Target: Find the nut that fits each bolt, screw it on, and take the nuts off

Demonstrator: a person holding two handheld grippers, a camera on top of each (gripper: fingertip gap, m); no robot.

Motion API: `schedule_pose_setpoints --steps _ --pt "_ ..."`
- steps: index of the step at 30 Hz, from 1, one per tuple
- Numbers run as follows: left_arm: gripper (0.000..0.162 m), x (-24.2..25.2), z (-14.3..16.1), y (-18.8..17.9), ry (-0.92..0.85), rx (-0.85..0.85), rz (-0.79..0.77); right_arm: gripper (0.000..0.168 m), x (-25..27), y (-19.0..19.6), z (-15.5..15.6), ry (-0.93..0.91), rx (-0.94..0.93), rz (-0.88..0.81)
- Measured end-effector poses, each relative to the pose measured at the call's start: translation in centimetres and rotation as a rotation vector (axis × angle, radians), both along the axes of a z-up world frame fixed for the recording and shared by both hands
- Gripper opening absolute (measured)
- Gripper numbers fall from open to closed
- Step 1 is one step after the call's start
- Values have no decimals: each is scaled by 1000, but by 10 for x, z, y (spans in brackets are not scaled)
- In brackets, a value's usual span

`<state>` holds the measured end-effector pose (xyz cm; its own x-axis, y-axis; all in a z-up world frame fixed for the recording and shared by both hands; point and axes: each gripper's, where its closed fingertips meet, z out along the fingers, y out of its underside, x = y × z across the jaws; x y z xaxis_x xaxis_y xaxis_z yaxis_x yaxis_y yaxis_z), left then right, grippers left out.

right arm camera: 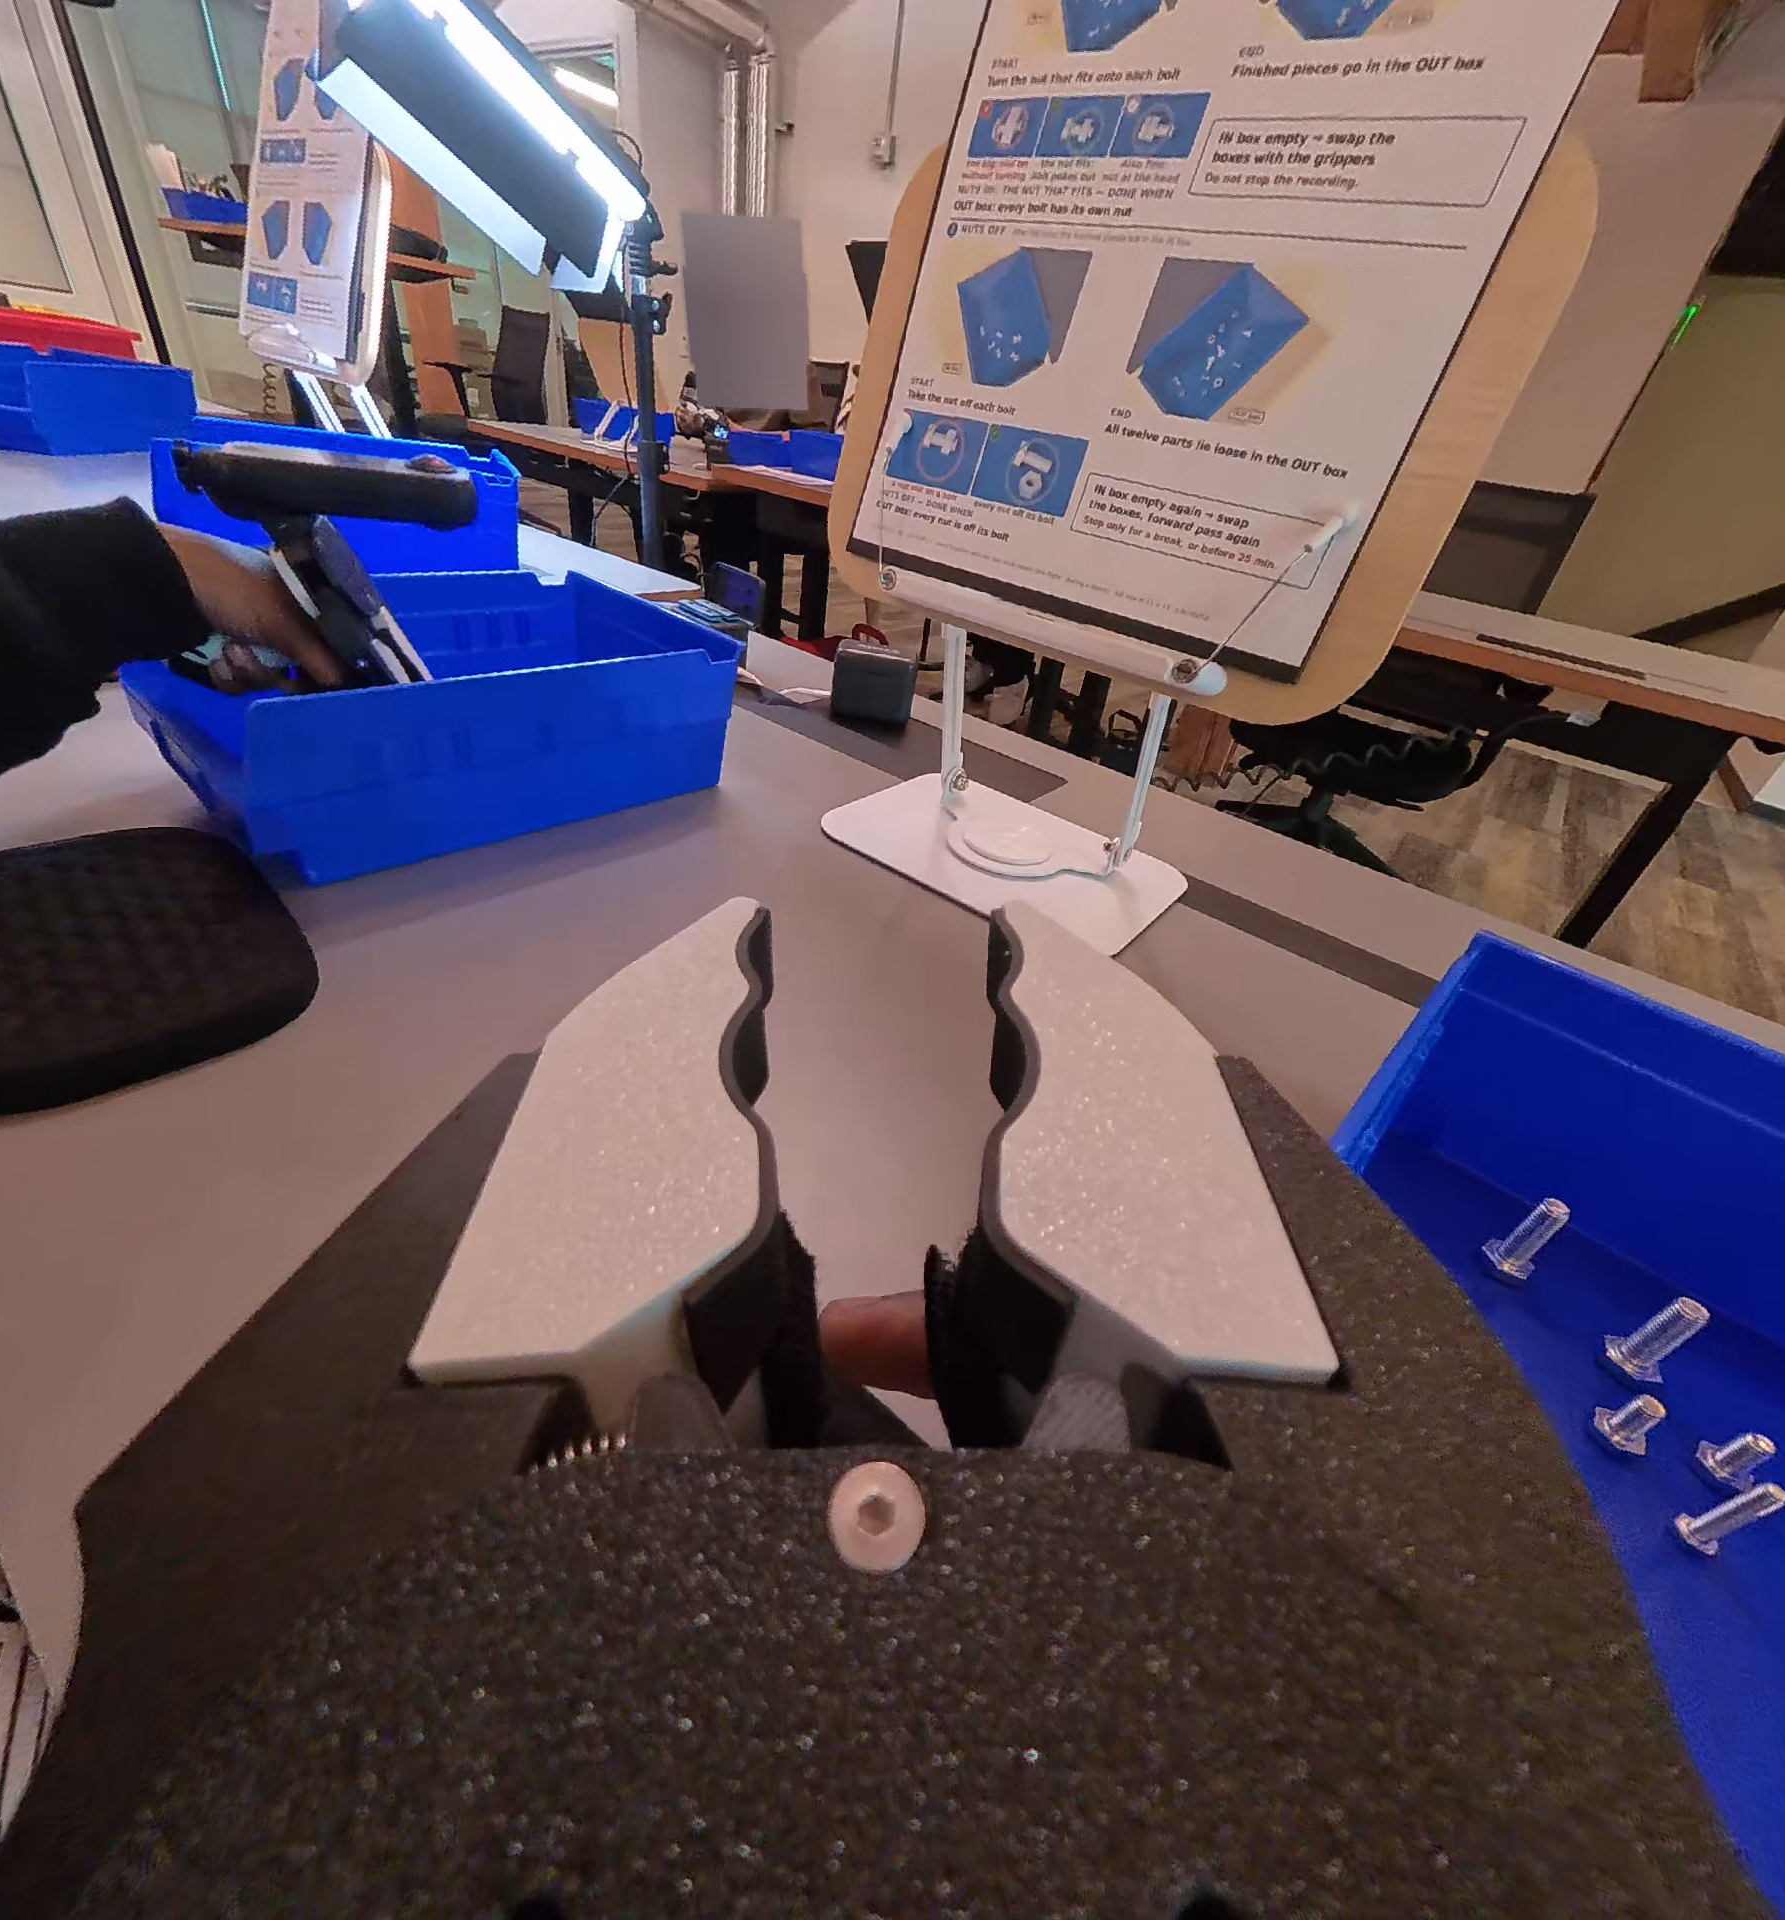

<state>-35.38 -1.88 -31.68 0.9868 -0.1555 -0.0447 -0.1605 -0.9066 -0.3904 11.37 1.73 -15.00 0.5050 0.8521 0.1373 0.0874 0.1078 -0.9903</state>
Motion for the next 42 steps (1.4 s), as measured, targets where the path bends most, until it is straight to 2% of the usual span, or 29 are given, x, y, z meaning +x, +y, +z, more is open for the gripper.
schedule_pose_setpoints --steps 3,5,10,15,19,22,25,31,35,42 --pt "27 4 -4 0 -53 10 -11 40 1 0 4 3 10 -5" --pt "14 2 -5 0 -57 20 -14 40 2 1 5 2 16 -13" --pt "12 4 4 3 -47 112 -22 39 -5 1 0 -36 17 -6" --pt "12 35 64 6 -39 374 -81 39 -24 -8 -11 -111 40 58" --pt "11 102 110 -9 -88 496 -284 37 -50 -27 -14 -124 51 188" --pt "11 162 125 -28 -145 517 -478 37 -74 -44 -20 -170 78 283" --pt "11 214 118 -44 -192 476 -639 36 -96 -62 -27 -249 154 370" --pt "12 276 69 -60 -195 290 -813 27 -131 -86 -58 -544 427 422" --pt "11 293 49 -63 -187 225 -857 26 -145 -91 -84 -703 499 452" --pt "11 303 38 -64 -197 178 -888 21 -157 -93 -108 -828 540 480"
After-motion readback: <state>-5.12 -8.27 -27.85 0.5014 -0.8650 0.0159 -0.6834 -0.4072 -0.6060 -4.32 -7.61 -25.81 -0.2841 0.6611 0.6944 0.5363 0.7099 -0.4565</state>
